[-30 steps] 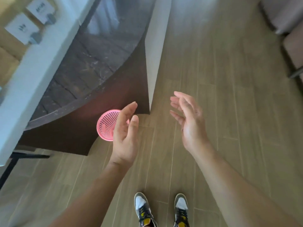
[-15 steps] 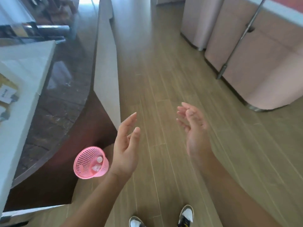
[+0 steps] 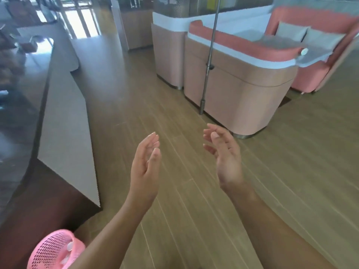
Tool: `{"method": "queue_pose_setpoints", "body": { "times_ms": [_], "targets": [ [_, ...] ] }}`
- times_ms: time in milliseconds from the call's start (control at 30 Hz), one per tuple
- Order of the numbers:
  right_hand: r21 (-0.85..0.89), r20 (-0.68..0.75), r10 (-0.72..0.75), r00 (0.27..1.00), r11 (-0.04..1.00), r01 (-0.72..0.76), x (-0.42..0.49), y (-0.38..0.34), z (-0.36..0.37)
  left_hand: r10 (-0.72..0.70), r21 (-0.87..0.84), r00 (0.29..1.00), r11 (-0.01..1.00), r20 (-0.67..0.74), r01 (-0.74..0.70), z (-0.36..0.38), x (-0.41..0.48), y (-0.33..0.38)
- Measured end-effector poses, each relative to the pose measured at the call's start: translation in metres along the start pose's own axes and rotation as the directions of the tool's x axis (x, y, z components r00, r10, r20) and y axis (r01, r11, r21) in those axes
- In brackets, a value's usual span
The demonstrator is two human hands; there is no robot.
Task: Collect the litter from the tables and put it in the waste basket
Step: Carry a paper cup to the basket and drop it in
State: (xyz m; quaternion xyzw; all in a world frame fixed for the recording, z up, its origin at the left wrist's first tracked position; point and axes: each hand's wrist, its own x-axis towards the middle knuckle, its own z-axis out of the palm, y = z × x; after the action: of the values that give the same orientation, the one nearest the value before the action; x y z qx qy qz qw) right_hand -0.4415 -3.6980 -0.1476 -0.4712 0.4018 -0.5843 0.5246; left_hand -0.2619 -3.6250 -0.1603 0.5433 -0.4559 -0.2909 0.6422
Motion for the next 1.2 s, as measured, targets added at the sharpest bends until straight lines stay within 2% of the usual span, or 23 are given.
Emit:
{"method": "queue_pose_setpoints", "body": {
  "times_ms": [200,367,533,900,1200],
  "targets": [
    [-0.052,-0.135,-0.079,0.988,0.996,0.073,0.026,-0.051,-0.089,0.055,-0.122,0.983,0.992,0.175,-0.034,0.101,0.021,0.029],
    [-0.073,-0.240,-0.131,0.962,0.990,0.116,0.049,-0.083,-0.150,0.127,-0.174,0.943,0.982,0.308,-0.076,0.183,0.046,0.042],
    [-0.125,-0.338,-0.181,0.923,0.981,0.147,0.087,-0.103,-0.206,0.150,-0.225,0.901,0.972,0.408,-0.060,0.261,0.071,0.040],
    [-0.196,-0.423,-0.286,0.860,0.955,0.221,0.237,-0.132,-0.304,0.191,-0.297,0.827,0.954,0.529,-0.031,0.441,0.188,0.033],
    [-0.205,-0.530,-0.303,0.792,0.952,0.227,0.358,-0.144,-0.373,0.217,-0.329,0.783,0.944,0.584,-0.016,0.566,0.286,0.025]
  ]
}}
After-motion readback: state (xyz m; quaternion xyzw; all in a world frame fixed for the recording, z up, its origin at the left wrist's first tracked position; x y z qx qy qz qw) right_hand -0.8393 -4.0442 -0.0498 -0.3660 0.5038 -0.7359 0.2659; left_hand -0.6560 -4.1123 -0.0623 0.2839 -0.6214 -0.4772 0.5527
